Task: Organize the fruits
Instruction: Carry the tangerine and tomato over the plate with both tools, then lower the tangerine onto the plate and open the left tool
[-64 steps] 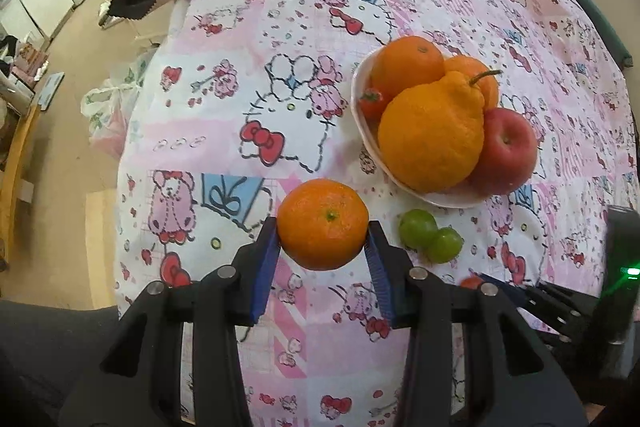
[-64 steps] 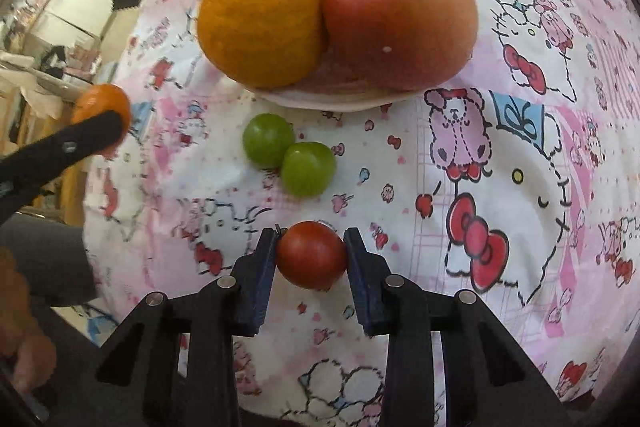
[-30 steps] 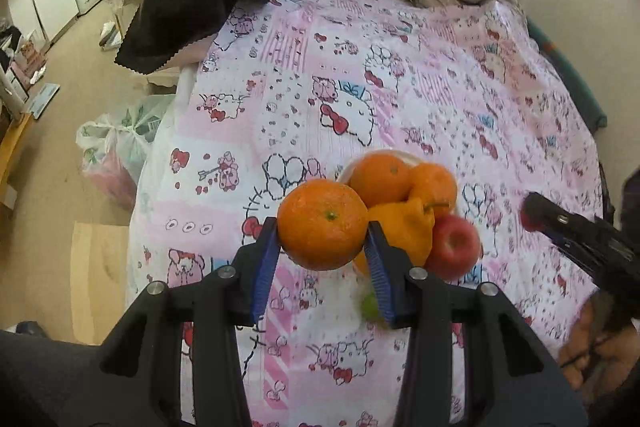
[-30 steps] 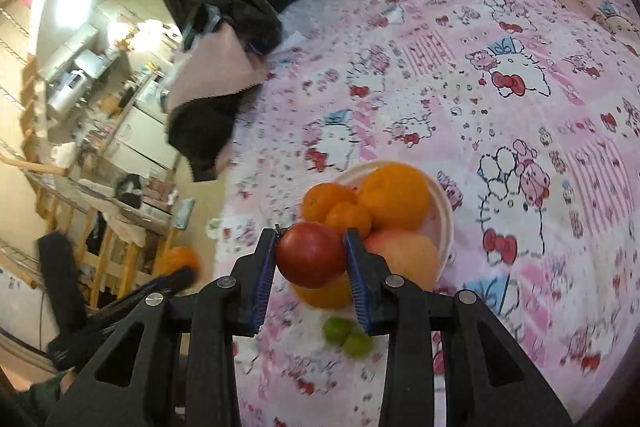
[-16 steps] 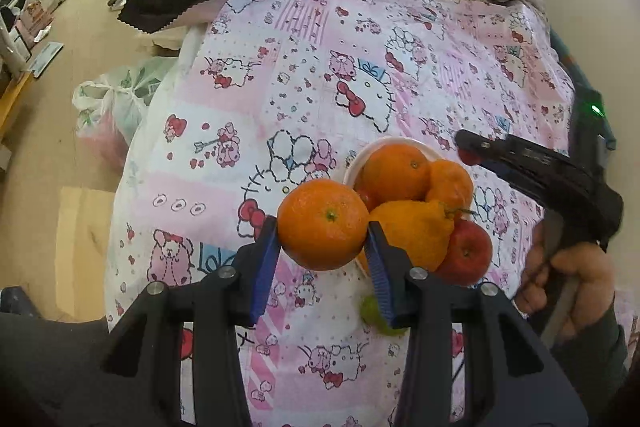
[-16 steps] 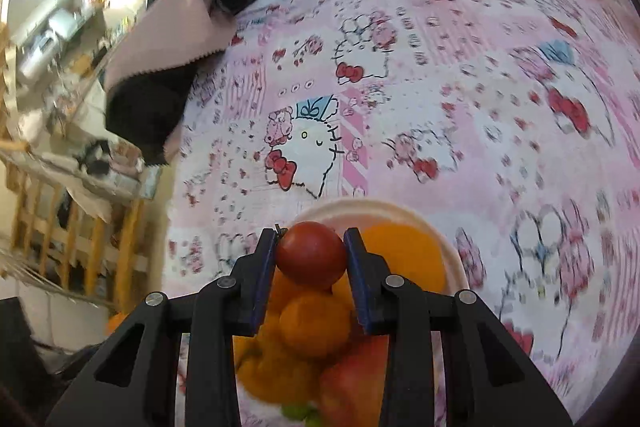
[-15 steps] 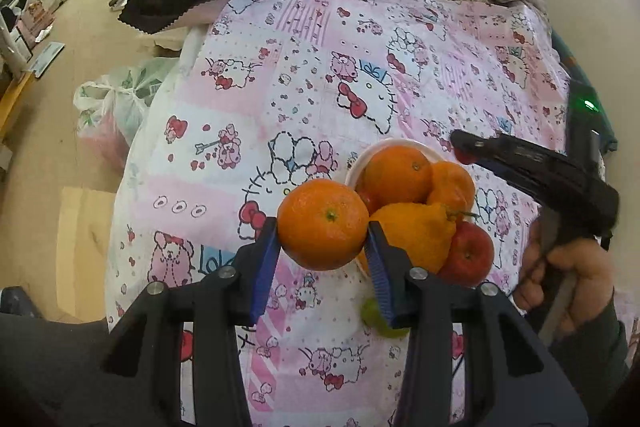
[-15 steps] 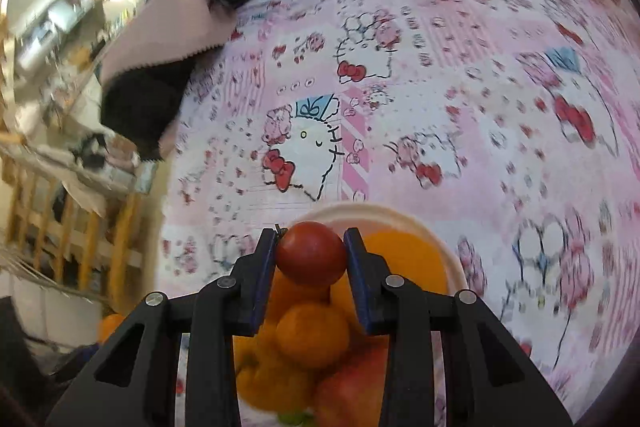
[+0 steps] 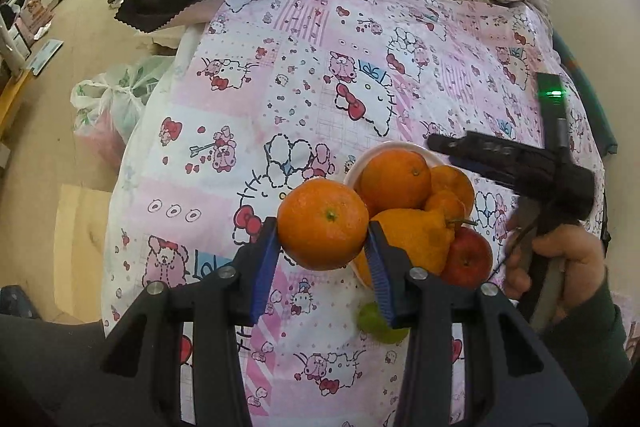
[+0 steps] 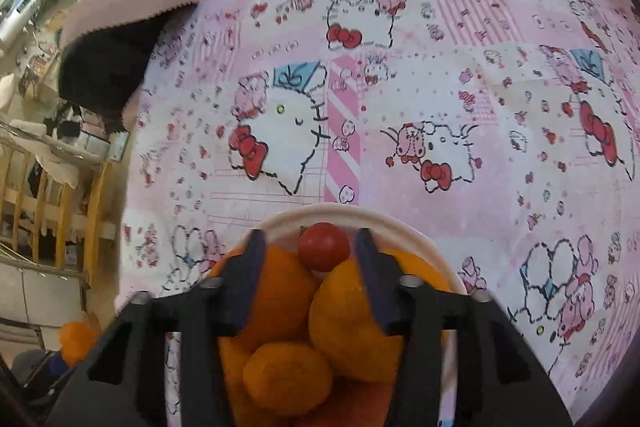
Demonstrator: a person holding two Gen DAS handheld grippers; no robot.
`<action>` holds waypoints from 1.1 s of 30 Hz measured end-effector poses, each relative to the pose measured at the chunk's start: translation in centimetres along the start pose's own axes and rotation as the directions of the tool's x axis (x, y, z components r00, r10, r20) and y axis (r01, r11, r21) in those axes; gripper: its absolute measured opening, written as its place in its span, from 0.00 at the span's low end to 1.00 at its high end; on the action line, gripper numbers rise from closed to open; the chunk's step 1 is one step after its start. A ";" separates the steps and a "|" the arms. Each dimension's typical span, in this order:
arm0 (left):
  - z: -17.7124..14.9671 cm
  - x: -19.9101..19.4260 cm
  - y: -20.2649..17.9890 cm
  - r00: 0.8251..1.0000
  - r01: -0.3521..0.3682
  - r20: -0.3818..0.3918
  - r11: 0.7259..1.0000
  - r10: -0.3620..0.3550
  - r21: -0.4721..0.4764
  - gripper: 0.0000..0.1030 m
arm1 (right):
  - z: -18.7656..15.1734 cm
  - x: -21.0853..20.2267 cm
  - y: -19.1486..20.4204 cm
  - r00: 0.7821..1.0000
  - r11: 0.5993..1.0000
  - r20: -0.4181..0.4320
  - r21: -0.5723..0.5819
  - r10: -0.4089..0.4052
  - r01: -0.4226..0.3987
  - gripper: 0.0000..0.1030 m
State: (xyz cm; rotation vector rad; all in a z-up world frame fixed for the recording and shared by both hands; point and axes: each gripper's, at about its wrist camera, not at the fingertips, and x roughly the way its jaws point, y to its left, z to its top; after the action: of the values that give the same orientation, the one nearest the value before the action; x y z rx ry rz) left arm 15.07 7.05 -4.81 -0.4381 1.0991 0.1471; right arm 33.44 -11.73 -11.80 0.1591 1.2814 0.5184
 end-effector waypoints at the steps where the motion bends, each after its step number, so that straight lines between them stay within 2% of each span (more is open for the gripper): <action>1: 0.0 0.0 0.0 1.000 0.002 0.000 1.000 -0.002 0.002 0.37 | -0.4 -1.3 0.0 1.000 1.000 0.024 0.012 0.011 -0.011 0.52; 5: 0.3 -0.5 -0.7 1.000 0.019 0.001 1.000 -0.019 0.017 0.37 | -2.9 -6.5 0.4 0.995 0.999 0.097 0.031 0.020 -0.023 0.52; 8: 0.9 -1.0 -1.7 1.000 0.026 0.016 0.998 -0.027 0.050 0.37 | -5.8 -10.1 0.5 0.988 0.998 0.157 0.065 -0.003 -0.008 0.69; 10: 1.2 -1.3 -2.3 0.999 0.038 0.022 0.997 -0.039 0.063 0.37 | -7.8 -12.1 0.3 0.981 0.997 0.191 0.079 -0.020 0.005 0.71; 15: 2.0 -1.5 -4.5 0.999 0.037 0.034 0.991 -0.041 0.127 0.37 | -11.2 -14.3 -0.8 0.975 0.992 0.217 0.129 -0.035 0.007 0.75; 18: 2.5 -1.2 -6.1 0.999 0.039 0.028 0.984 -0.045 0.172 0.37 | -12.3 -14.6 -1.4 0.970 0.990 0.238 0.142 -0.043 0.009 0.81; 20: 2.8 -0.6 -7.1 0.999 0.037 0.021 0.980 -0.042 0.196 0.37 | -12.9 -14.5 -2.1 0.970 0.987 0.240 0.163 -0.030 -0.010 0.81; 28: 6.8 5.9 -11.4 0.995 0.052 -0.093 0.955 -0.026 0.293 0.37 | -12.7 -14.3 -3.3 0.968 0.980 0.252 0.190 0.013 -0.063 0.81; 33: 8.6 11.2 -13.0 0.987 0.063 -0.161 0.958 -0.018 0.279 0.38 | -12.2 -14.1 -3.9 0.969 0.976 0.246 0.205 0.017 -0.069 0.81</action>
State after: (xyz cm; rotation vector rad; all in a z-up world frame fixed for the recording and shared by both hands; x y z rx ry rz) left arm 31.54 -2.30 -7.91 -0.2165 1.2434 -0.0833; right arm 20.41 -23.54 -4.64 0.4183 1.0926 0.3843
